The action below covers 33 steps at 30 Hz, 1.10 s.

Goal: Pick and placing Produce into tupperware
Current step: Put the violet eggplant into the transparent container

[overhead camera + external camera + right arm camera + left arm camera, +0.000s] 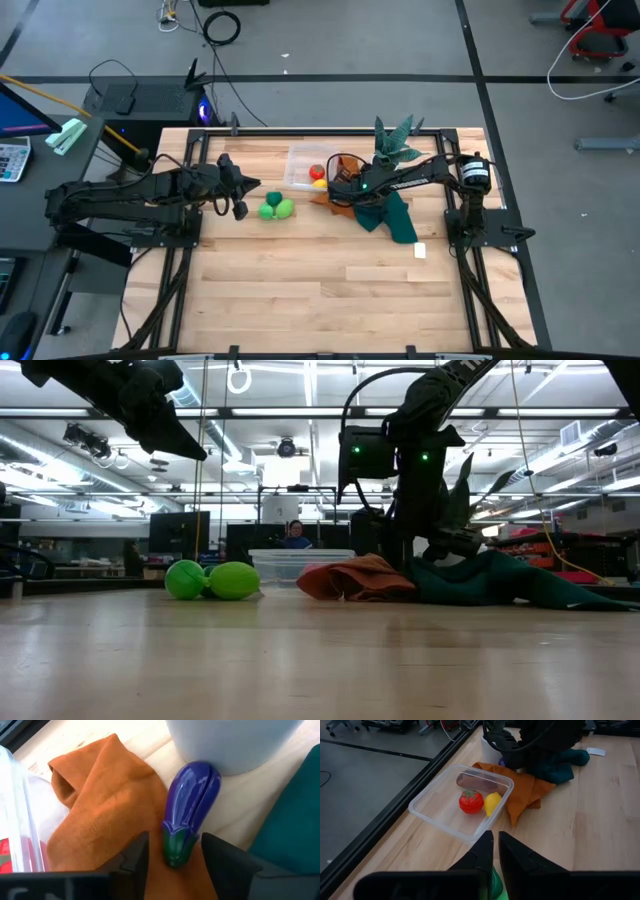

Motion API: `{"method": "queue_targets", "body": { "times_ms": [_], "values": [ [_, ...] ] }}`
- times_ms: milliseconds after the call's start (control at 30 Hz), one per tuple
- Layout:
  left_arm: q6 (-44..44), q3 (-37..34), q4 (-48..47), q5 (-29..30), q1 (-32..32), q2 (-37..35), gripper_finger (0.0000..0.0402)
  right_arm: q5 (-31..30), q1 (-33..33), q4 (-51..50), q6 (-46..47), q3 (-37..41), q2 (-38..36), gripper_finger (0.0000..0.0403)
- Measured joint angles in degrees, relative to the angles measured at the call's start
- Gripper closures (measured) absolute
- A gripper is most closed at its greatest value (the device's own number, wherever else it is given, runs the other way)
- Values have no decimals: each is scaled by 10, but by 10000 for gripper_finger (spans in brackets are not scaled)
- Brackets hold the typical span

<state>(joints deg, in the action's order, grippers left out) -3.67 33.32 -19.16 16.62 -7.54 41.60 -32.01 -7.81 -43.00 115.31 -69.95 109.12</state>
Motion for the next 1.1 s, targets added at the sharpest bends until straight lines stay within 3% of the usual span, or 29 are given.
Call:
{"method": "queue_targets", "body": {
  "times_ms": [200,1100],
  "values": [
    [0,0,0,0,0,0,362,7,-12,0,0,0,0,230],
    [0,0,0,0,0,0,372,36,-22,29,7,31,-1,251]
  ]
}}
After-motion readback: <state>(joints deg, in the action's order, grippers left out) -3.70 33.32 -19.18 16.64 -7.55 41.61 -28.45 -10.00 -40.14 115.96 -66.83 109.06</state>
